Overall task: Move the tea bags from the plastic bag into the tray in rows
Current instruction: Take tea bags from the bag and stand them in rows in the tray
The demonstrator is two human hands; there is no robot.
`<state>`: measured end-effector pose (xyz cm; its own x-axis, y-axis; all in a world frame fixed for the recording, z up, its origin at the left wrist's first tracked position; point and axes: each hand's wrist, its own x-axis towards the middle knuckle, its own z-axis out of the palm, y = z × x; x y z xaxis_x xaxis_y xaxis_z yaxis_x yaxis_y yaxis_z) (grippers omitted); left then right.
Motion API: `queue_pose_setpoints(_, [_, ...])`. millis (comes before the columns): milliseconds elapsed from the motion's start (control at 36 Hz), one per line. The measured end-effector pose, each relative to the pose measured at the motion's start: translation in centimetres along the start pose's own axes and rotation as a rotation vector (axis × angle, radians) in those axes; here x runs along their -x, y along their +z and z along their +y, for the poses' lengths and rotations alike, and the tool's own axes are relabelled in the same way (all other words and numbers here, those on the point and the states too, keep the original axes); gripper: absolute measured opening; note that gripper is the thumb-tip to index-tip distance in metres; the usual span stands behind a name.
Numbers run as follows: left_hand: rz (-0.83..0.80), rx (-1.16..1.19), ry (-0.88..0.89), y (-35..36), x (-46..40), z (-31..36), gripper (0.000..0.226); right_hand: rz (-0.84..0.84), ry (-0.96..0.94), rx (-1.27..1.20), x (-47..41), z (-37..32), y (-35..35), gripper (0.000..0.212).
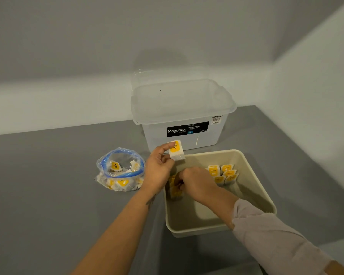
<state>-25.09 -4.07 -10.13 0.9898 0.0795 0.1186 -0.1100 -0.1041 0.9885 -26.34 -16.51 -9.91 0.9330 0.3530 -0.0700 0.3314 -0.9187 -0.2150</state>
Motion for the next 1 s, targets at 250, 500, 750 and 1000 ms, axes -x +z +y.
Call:
queue_pose_setpoints(250, [-0.055, 0.011, -0.019, -0.2, -0.1, 0.3, 0.042, 0.126, 0.077, -0.276, 0.7, 2.0, -5.4, 0.011])
queue_pose_setpoints(500, [-0.163, -0.068, 0.070, 0.9, 0.0, 1.7, 0.042, 0.184, 0.100, -0.400, -1.6, 3.7, -7.4, 0.034])
queue_pose_setpoints(750, [-0.200, -0.083, 0.084, 0.8, 0.1, 1.6, 0.039, 0.171, 0.131, -0.492, -1.5, 3.9, -7.5, 0.002])
queue_pose_setpoints(1000, [-0.014, -0.570, 0.181, -1.1, -1.1, 0.7, 0.036, 0.035, 0.139, -0.449, -0.1, 4.5, -6.2, 0.004])
